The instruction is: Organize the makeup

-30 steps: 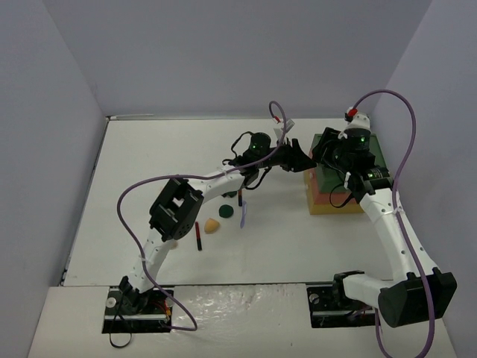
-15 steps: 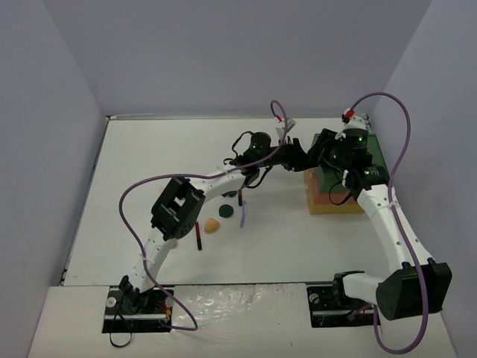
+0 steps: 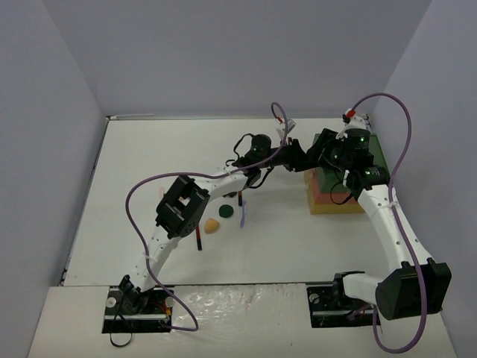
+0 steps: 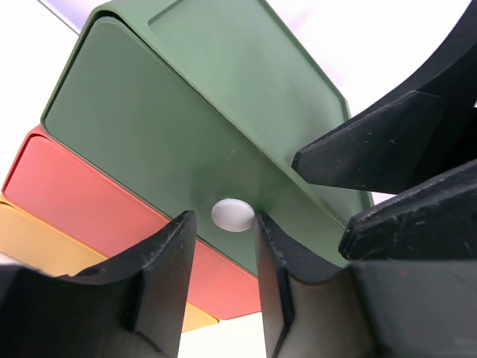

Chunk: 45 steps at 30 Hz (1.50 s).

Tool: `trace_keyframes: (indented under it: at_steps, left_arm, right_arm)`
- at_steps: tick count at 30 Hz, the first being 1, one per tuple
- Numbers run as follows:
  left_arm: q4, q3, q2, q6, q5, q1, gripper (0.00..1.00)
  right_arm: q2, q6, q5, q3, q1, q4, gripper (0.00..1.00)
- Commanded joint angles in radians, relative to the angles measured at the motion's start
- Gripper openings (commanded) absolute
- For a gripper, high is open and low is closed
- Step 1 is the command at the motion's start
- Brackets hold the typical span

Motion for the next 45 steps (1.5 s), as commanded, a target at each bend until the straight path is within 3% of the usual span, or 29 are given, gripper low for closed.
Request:
trace_keyframes:
  at_steps: [1, 7, 18, 36, 45]
  left_arm:
    - [0.157, 0.064, -0.031, -0.038, 0.012, -0.003, 0.31]
    - [0.206, 0.064, -0.027, -0.059, 0.01, -0.003, 0.24]
    - [0.277, 0.033, -0.024, -0.106, 0.013, -0.003, 0.01]
    - [0.208, -0.292, -0.24, -0.065, 0.011, 0.085, 0.0]
    - [0.083, -0.459, -0.393, 0.027, 0.015, 0.121, 0.0]
  right_arm:
    - [0.01, 0.018, -0.034, -0.005, -0.009, 0.035, 0.53]
    - [0.015, 0.025, -0.047, -0.009, -0.015, 0.036, 0.53]
    - [0.009, 0.035, -0.061, -0.015, -0.023, 0.041, 0.53]
    - [-0.004, 0.038, -0.036, -0.029, -0.044, 0.043, 0.54]
    - [-0.009, 0.037, -0.036, -0.029, -0.048, 0.042, 0.54]
